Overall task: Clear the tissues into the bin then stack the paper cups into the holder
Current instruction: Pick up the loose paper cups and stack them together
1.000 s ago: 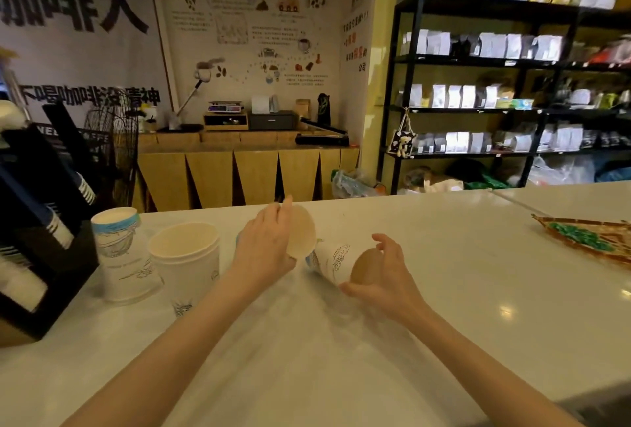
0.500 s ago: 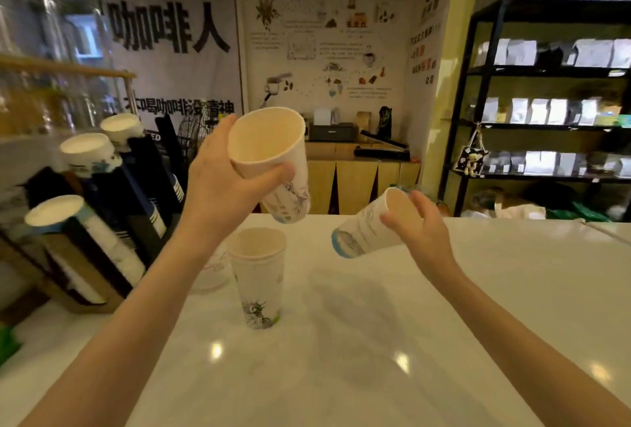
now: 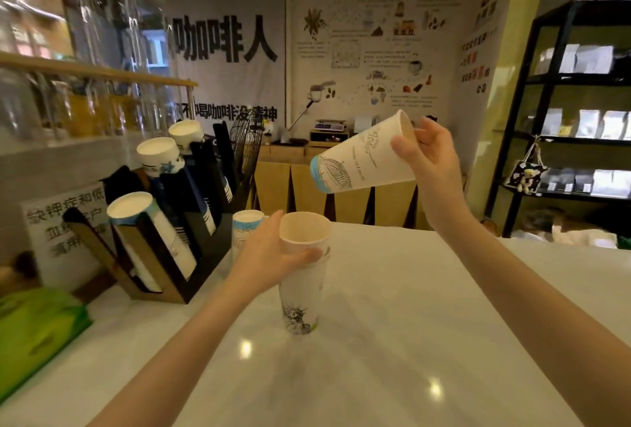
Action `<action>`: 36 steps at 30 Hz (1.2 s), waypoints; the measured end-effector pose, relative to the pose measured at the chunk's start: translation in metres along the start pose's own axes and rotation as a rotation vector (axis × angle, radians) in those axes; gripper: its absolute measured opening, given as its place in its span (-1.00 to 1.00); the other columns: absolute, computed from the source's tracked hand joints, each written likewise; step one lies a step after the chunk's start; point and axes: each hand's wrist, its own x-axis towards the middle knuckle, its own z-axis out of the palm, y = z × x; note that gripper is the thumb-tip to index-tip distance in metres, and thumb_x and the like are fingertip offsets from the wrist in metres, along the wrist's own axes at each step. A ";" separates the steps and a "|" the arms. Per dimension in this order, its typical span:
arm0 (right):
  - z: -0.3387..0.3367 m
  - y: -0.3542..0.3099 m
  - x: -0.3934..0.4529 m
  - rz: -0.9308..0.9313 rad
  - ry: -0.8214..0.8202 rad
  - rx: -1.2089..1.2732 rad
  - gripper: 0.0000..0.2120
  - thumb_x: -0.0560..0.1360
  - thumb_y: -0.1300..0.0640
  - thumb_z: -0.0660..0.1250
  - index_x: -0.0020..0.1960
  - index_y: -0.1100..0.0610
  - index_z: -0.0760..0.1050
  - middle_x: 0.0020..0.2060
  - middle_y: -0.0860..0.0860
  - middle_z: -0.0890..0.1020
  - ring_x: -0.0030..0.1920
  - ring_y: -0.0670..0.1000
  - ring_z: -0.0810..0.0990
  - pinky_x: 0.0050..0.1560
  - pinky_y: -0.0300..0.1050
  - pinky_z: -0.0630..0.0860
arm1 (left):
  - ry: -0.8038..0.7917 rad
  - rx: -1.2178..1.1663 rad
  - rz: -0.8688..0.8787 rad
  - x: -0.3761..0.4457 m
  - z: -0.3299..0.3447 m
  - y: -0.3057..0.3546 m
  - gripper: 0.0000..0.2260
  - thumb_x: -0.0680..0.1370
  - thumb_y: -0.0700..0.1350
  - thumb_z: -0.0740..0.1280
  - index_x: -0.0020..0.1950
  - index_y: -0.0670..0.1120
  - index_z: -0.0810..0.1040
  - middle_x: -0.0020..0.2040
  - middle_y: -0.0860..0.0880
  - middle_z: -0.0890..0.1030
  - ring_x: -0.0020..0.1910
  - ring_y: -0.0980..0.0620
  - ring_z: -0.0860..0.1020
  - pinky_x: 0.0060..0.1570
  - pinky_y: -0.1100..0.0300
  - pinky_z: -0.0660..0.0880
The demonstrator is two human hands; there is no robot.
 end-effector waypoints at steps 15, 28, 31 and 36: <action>0.081 0.031 -0.024 0.076 -0.769 -0.478 -0.03 0.30 -0.16 0.45 0.50 -0.03 -0.08 0.35 0.02 0.41 0.22 -0.01 0.42 0.07 -0.17 0.36 | 0.000 -0.263 -0.076 -0.005 0.017 -0.029 -0.15 0.24 0.02 0.53 0.41 0.03 0.14 0.33 0.00 0.43 0.19 0.09 0.40 0.06 0.16 0.39; 0.062 0.068 -0.035 0.377 -0.807 -0.225 -0.06 0.25 -0.07 0.50 0.47 -0.04 0.05 0.46 -0.01 0.27 0.43 0.02 0.28 0.39 -0.02 0.26 | 0.016 -0.144 -0.024 -0.004 0.016 -0.033 0.01 0.23 0.10 0.51 0.47 0.07 -0.08 0.50 -0.02 0.15 0.45 -0.03 0.19 0.36 -0.09 0.26; 0.049 0.087 -0.045 0.440 -0.895 -0.208 0.01 0.14 -0.05 0.55 0.46 -0.03 0.10 0.42 -0.06 0.33 0.37 -0.03 0.35 0.41 0.02 0.30 | 0.036 0.022 0.081 -0.003 0.008 -0.034 -0.05 0.23 0.15 0.50 0.46 0.11 0.00 0.52 0.02 0.10 0.47 -0.01 0.12 0.42 -0.15 0.20; 0.057 0.124 -0.079 0.534 -0.916 -0.199 -0.05 0.14 0.09 0.59 0.41 0.02 0.17 0.31 -0.02 0.45 0.27 -0.04 0.45 0.23 -0.13 0.46 | 0.071 0.167 0.285 -0.008 0.003 -0.029 -0.30 0.33 0.10 0.45 0.39 0.10 0.23 0.43 0.07 0.32 0.43 0.09 0.20 0.44 -0.01 0.16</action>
